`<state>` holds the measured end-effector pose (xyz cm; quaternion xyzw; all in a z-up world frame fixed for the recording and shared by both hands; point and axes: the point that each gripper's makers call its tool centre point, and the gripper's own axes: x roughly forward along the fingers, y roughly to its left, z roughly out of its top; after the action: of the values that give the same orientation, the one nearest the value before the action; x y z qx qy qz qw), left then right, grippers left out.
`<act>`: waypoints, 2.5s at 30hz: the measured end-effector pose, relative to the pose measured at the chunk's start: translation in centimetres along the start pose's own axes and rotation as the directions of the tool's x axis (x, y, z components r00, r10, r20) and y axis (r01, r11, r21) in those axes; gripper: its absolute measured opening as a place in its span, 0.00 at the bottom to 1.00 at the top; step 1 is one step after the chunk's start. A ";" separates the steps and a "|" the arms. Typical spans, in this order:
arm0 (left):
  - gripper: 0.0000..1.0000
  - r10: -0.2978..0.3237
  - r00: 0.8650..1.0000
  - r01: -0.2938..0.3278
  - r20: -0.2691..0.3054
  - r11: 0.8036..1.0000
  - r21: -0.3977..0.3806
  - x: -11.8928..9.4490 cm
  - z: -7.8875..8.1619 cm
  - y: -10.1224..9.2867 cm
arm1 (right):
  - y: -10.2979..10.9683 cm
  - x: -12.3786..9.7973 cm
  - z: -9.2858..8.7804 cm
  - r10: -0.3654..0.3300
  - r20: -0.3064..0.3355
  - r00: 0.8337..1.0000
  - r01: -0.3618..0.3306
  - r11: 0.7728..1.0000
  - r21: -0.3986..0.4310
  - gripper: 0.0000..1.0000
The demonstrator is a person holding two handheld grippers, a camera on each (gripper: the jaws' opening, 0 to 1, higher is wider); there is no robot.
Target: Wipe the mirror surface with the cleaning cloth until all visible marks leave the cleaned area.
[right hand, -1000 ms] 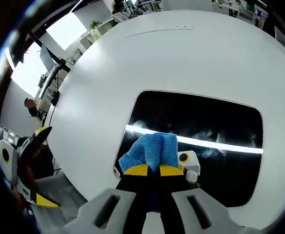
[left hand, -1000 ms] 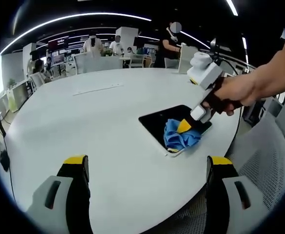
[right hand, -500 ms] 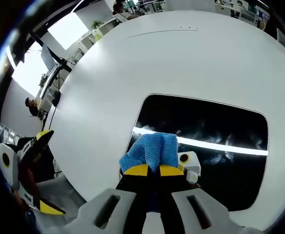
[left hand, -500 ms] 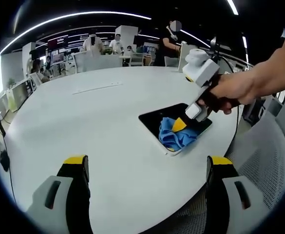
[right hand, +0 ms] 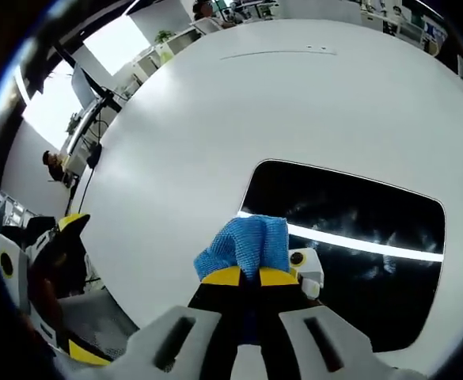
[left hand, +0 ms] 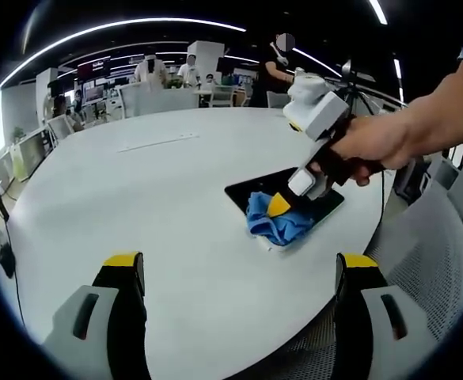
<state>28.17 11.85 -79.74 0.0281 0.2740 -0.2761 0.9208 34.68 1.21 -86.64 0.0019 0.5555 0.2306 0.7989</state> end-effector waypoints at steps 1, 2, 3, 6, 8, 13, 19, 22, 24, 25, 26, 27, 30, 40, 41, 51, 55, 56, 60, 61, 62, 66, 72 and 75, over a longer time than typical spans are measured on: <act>0.99 -0.001 1.000 0.001 0.001 1.000 0.001 0.0 0.0 0.0 | 0.1 0.1 0.1 0.001 0.002 1.000 -0.001 1.000 -0.003 0.00; 0.99 0.001 1.000 -0.001 0.000 1.000 0.001 -0.1 0.0 0.0 | 0.0 0.1 0.1 -0.002 0.000 1.000 0.002 1.000 0.000 0.00; 0.99 0.001 1.000 -0.001 0.001 1.000 -0.001 -0.1 0.0 0.0 | -0.1 0.0 0.0 -0.001 0.000 1.000 0.001 1.000 0.002 0.00; 0.99 -0.004 1.000 0.004 0.003 1.000 0.001 -0.1 0.1 -0.1 | -0.1 0.0 0.0 0.010 0.001 1.000 -0.010 0.999 -0.038 0.01; 0.99 -0.006 1.000 0.006 0.005 1.000 0.003 -0.1 0.1 -0.2 | 0.0 0.0 0.0 0.018 -0.003 1.000 -0.018 0.993 -0.115 0.01; 0.99 -0.011 1.000 0.011 0.008 1.000 0.004 -0.1 0.2 -0.3 | 0.0 0.0 -0.2 -0.002 -0.001 1.000 0.002 0.990 -0.138 0.01; 0.99 0.001 1.000 -0.001 0.005 1.000 0.003 0.0 0.1 0.0 | -0.2 -0.3 -0.3 -0.016 0.002 1.000 0.017 0.999 -0.041 0.00; 0.99 -0.013 1.000 0.013 0.008 1.000 -0.008 0.0 0.1 -0.3 | -0.1 -0.3 -0.3 -0.021 0.003 1.000 0.021 0.999 -0.034 0.00; 0.99 -0.018 1.000 0.018 0.013 1.000 -0.009 0.0 0.2 -0.3 | -0.2 -0.2 -0.3 -0.027 0.002 1.000 0.027 0.999 -0.024 0.00; 0.99 -0.023 1.000 0.023 0.015 1.000 -0.014 0.0 0.3 -0.4 | -0.2 -0.2 -0.2 -0.030 0.000 1.000 0.030 0.999 -0.024 0.00; 0.99 -0.029 0.999 0.029 0.015 0.999 -0.019 0.0 0.3 -0.6 | -0.2 -0.1 -0.1 -0.032 -0.002 0.999 0.032 0.999 -0.022 0.00; 0.99 -0.035 0.999 0.035 0.018 0.999 -0.017 0.0 0.3 -0.7 | -0.3 0.0 -0.1 -0.033 -0.005 0.999 0.033 0.999 -0.020 0.00; 0.99 -0.047 0.999 0.047 0.021 0.999 -0.018 -0.1 0.4 -0.9 | -0.4 0.0 0.2 -0.039 0.007 0.999 0.038 0.999 0.012 0.00; 0.99 -0.049 0.999 0.049 0.004 0.999 -0.011 0.0 0.1 -0.9 | -0.8 0.5 1.2 -0.060 0.011 0.998 0.059 0.998 0.035 0.00; 0.99 -0.051 0.999 0.051 0.005 0.999 -0.009 0.0 0.1 -1.0 | -0.8 0.6 1.3 -0.061 0.012 0.998 0.061 0.997 0.038 0.00; 0.99 -0.063 0.998 0.063 -0.022 0.998 -0.010 0.3 -0.5 -1.2 | -1.4 1.1 3.4 -0.084 0.009 0.996 0.084 0.996 -0.005 0.00; 0.99 -0.061 0.998 0.060 -0.029 0.998 -0.014 0.3 -0.6 -1.1 | -1.7 1.3 4.1 -0.076 0.012 0.997 0.076 0.997 -0.011 0.00; 0.99 -0.060 0.998 0.060 -0.027 0.998 -0.012 0.3 -0.6 -1.1 | -1.7 1.3 4.2 -0.074 0.008 0.997 0.074 0.997 -0.004 0.00; 0.99 -0.062 0.997 0.062 -0.035 0.998 -0.012 0.3 -0.7 -1.1 | -1.7 1.4 4.5 -0.066 0.015 0.998 0.066 0.998 -0.013 0.00; 0.99 -0.062 0.997 0.062 -0.037 0.998 -0.011 0.3 -0.8 -1.2 | -1.7 1.4 4.6 -0.065 0.014 0.998 0.065 0.998 -0.010 0.00; 0.99 -0.062 0.997 0.062 -0.041 0.998 -0.013 0.3 -0.9 -1.2 | -1.7 1.5 4.7 -0.066 0.012 0.998 0.066 0.998 -0.016 0.00; 0.99 -0.061 0.997 0.060 -0.044 0.998 -0.011 0.4 -1.0 -1.2 | -2.0 1.8 5.9 -0.091 0.020 0.996 0.092 0.993 -0.075 0.00; 0.99 -0.057 0.997 0.056 -0.045 0.998 -0.014 0.4 -1.1 -1.1 | -2.5 1.9 6.7 -0.086 0.002 0.996 0.086 0.993 -0.076 0.00; 0.99 -0.061 0.997 0.060 -0.042 0.998 -0.015 0.5 -1.1 -1.1 | -2.9 2.2 7.2 -0.092 -0.001 0.996 0.091 0.992 -0.084 0.00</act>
<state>27.42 10.87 -80.79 0.0193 0.2959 -0.3013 0.9062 42.78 1.27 -86.57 -0.0576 0.5469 0.2169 0.8066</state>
